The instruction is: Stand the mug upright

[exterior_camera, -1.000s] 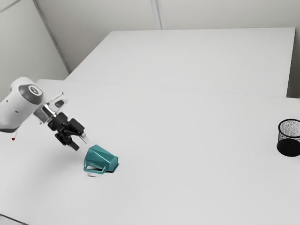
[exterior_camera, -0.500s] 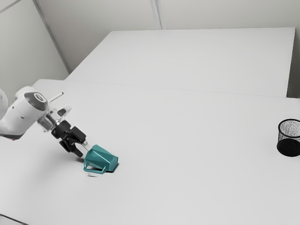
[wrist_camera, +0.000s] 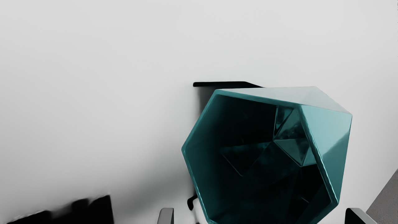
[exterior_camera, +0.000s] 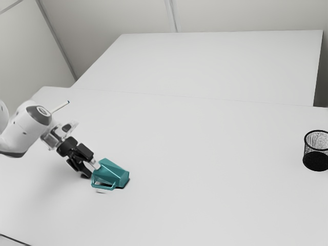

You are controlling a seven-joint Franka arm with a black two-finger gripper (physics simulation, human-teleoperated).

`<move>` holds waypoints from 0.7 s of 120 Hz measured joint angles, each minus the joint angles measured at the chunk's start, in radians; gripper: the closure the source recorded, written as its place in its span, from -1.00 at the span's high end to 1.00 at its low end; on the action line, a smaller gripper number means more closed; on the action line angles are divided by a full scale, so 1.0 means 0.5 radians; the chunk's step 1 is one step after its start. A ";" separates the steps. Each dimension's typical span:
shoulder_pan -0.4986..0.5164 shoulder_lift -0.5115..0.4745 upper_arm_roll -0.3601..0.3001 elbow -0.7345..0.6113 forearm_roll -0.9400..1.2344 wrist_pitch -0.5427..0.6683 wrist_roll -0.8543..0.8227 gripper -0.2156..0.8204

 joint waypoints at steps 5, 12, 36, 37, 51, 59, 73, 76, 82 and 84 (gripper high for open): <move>-0.001 -0.005 -0.002 -0.017 -0.011 0.000 0.008 0.57; -0.001 -0.016 -0.007 -0.028 -0.021 0.000 0.017 0.57; -0.002 -0.041 -0.049 -0.062 -0.055 0.006 0.043 0.53; -0.001 -0.042 -0.051 -0.063 -0.056 0.006 0.044 0.53; 0.000 -0.050 -0.083 -0.072 -0.074 0.010 0.055 0.51; -0.002 -0.050 -0.096 -0.073 -0.085 0.012 0.060 0.51; 0.000 -0.060 -0.120 -0.075 -0.095 0.015 0.067 0.49; -0.001 -0.066 -0.125 -0.076 -0.096 0.015 0.069 0.49; -0.002 -0.088 -0.131 -0.091 -0.100 0.017 0.071 0.48; -0.002 -0.099 -0.132 -0.105 -0.104 0.019 0.071 0.48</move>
